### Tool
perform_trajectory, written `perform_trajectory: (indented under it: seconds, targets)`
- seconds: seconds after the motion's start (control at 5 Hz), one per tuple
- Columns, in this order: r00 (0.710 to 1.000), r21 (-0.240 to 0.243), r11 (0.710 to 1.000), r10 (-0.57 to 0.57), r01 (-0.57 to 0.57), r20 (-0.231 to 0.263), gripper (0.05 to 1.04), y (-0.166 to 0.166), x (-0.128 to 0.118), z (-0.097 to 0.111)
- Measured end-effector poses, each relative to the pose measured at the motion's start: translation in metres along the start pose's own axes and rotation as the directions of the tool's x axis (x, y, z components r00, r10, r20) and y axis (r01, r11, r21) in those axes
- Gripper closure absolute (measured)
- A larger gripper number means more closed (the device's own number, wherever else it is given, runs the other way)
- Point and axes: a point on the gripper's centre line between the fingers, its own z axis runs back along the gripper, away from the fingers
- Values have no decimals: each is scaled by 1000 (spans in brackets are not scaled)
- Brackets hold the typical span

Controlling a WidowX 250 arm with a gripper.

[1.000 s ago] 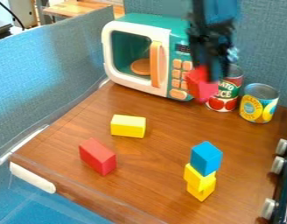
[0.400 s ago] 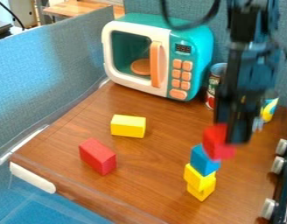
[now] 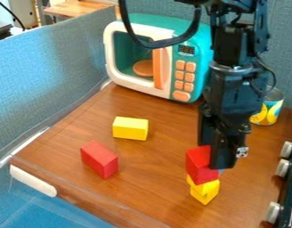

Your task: Put the red cube on top of blue cube

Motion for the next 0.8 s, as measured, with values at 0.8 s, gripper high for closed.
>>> perform_trajectory:
  seconds: [0.8]
  targets:
    - [997, 54, 998, 30, -34, 74, 525, 21, 20, 6]
